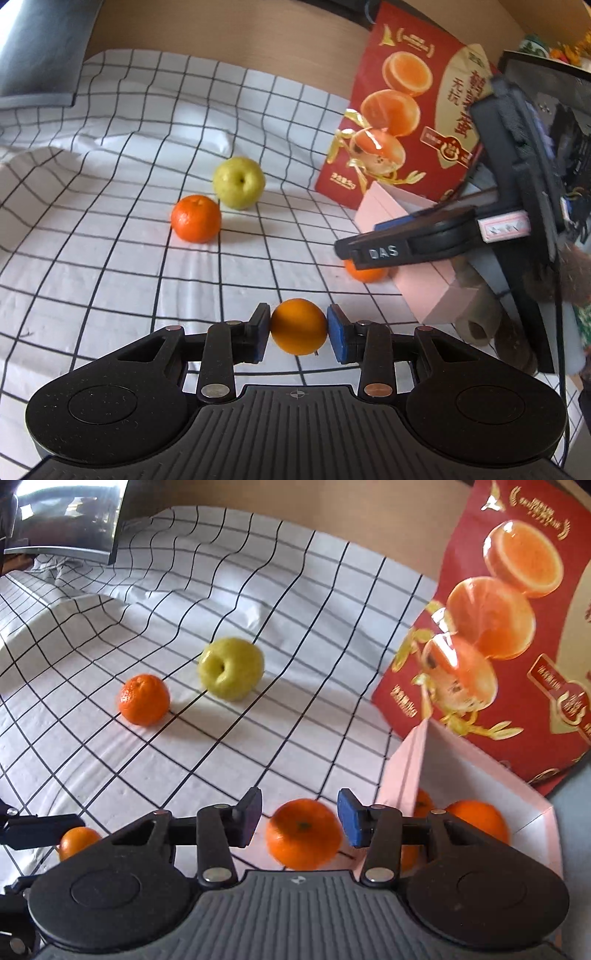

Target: Organize fruits

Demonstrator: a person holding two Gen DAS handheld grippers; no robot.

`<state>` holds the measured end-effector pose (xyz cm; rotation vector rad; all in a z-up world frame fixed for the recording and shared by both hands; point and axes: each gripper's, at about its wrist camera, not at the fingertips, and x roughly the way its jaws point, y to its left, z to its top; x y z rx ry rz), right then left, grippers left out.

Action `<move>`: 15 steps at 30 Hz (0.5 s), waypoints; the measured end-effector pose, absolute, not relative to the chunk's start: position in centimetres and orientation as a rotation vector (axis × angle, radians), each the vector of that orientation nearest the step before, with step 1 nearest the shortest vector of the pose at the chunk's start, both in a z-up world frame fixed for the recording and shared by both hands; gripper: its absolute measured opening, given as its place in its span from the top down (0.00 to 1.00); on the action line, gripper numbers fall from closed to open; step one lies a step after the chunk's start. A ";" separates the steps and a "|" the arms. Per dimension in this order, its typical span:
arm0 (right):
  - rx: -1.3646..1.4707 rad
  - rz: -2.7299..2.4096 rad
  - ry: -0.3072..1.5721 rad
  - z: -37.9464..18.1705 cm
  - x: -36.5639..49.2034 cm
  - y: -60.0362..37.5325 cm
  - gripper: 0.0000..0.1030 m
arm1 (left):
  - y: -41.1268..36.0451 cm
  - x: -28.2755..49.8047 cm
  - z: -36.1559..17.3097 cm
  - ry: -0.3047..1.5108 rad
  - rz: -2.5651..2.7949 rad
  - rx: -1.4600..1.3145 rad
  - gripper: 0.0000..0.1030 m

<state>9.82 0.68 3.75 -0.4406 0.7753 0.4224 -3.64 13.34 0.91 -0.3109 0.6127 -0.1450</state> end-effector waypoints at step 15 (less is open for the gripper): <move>-0.258 0.641 0.794 5.9 0.2 -7.4 0.33 | 13.5 -3.9 0.6 0.594 -0.098 -0.391 0.63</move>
